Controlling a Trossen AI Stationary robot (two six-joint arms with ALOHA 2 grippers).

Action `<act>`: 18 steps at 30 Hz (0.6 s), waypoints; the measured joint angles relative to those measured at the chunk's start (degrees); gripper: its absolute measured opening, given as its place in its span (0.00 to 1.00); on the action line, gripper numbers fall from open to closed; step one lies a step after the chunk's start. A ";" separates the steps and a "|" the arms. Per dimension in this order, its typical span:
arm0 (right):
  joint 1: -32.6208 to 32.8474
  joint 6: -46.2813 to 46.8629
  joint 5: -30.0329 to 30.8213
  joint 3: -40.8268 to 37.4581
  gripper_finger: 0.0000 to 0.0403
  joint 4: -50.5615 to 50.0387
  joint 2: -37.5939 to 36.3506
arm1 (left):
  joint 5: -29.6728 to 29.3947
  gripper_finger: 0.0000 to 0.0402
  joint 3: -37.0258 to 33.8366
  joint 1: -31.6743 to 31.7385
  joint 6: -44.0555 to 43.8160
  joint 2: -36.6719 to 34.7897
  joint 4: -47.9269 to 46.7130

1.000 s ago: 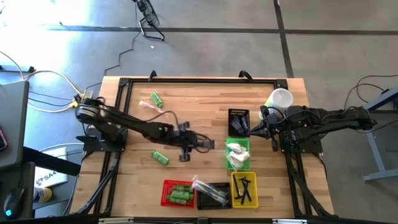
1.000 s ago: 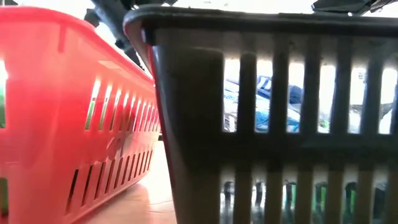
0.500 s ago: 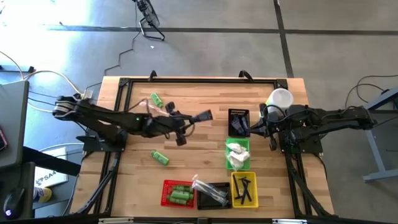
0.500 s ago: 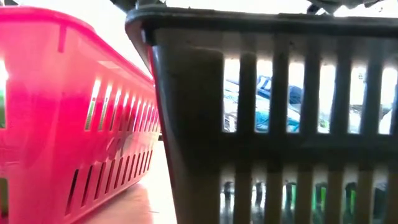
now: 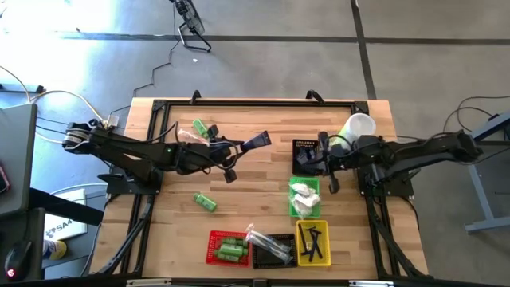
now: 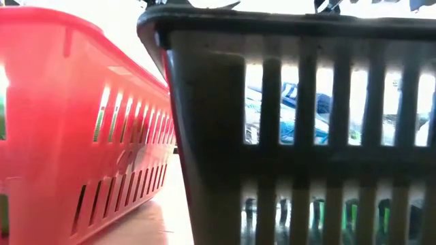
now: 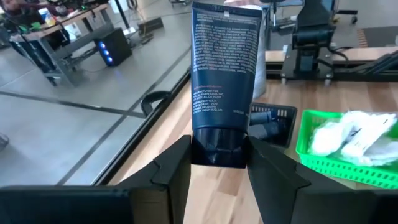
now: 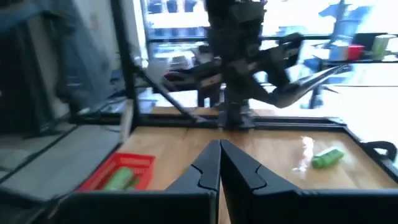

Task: Pick & Place Travel size toiletries
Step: Put the blue shaving cream into the top black bin

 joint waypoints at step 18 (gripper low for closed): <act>-3.45 14.28 19.85 -0.04 0.21 29.48 22.72 | -0.84 0.34 0.00 0.00 0.24 0.28 0.20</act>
